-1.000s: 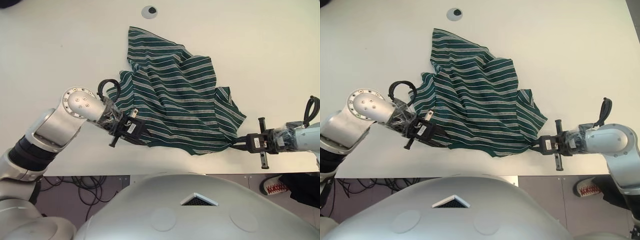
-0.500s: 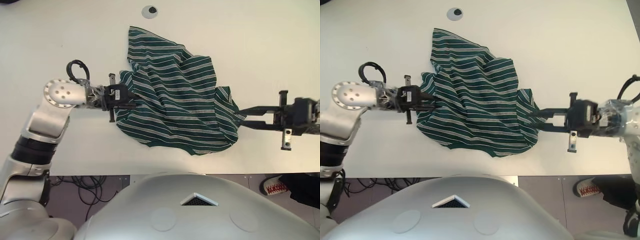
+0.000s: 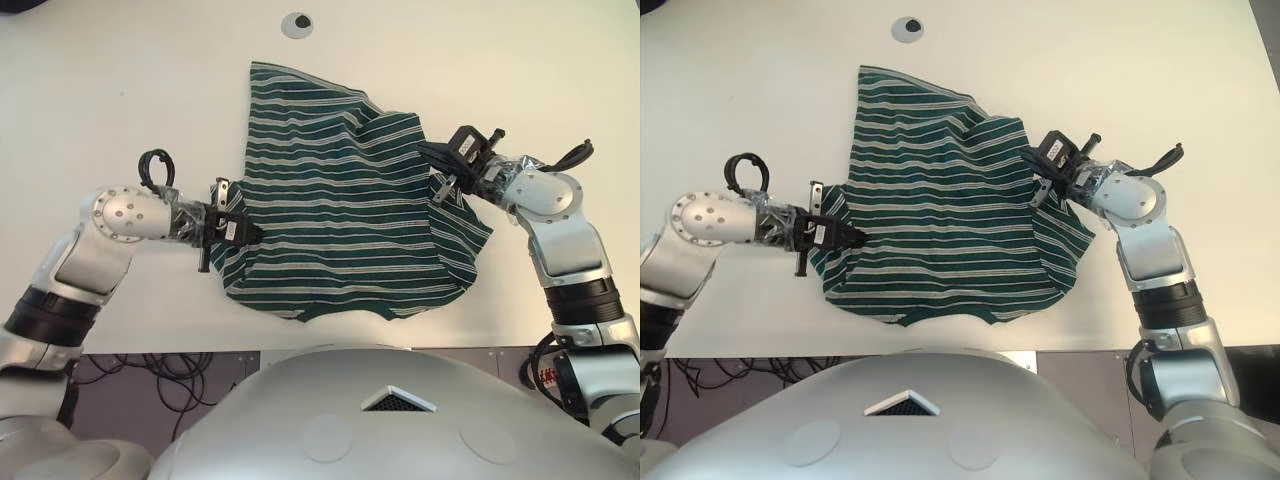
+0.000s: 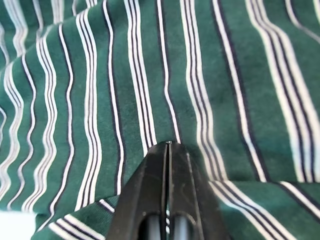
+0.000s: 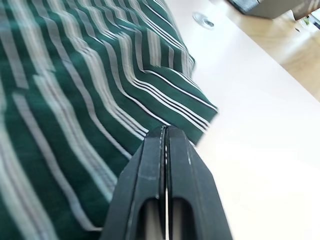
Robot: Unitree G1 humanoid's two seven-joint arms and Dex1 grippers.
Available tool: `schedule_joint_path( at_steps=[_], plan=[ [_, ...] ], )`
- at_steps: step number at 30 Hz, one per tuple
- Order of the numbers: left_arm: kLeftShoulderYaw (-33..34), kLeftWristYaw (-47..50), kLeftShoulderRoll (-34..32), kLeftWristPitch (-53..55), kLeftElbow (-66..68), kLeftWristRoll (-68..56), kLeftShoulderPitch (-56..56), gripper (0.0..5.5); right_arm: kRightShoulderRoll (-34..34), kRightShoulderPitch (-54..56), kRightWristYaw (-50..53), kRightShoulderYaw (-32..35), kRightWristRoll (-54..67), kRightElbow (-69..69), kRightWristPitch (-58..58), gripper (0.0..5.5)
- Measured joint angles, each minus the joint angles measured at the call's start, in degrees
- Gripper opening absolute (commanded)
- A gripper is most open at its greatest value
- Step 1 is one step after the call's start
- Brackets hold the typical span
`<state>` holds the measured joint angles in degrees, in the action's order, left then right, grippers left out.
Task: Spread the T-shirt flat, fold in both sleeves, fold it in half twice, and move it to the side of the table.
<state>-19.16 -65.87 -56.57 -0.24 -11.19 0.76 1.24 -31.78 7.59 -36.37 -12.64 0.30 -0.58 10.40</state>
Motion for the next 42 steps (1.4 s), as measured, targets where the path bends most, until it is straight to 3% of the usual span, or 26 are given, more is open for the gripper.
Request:
schedule_joint_path(
  at_steps=[7,10,12,16,21,29,35,40,42],
  plan=[
    [5.8,3.5,-1.4,1.2,-3.8,-3.1,8.5,0.03,2.6,-0.9,-0.2,-1.9,-0.1,1.7,1.0,0.0],
    [7.7,7.4,6.6,4.8,-2.4,-8.1,3.6,0.03,4.4,-2.4,-1.1,-3.6,-0.1,1.5,1.1,0.0],
    [11.8,11.1,13.8,8.2,0.2,-14.9,-5.7,0.03,4.3,-2.5,-1.5,-3.4,-0.1,1.5,1.1,0.0],
    [13.9,15.1,21.1,13.3,8.3,-18.5,-18.1,0.03,4.5,-3.3,-1.4,-2.9,0.4,1.0,1.0,0.0],
    [6.3,18.7,28.2,10.2,21.0,-9.1,-26.2,0.03,11.2,3.1,2.6,4.5,7.2,2.8,4.3,0.0],
    [-2.0,23.0,34.1,3.1,24.6,1.6,-24.2,0.0,15.6,12.5,4.2,18.8,26.0,11.3,26.7,1.22],
    [-5.6,23.6,33.8,1.4,21.4,6.5,-17.6,0.0,15.7,15.7,4.2,20.5,29.1,16.3,33.4,2.17],
    [-7.0,23.4,32.9,0.5,18.8,7.7,-14.4,0.0,15.6,16.2,2.7,18.5,28.9,19.3,34.8,2.17],
    [-7.0,23.5,32.9,0.4,18.7,7.8,-14.3,0.0,15.6,16.5,2.1,17.9,28.6,20.0,34.8,1.83]
  ],
)
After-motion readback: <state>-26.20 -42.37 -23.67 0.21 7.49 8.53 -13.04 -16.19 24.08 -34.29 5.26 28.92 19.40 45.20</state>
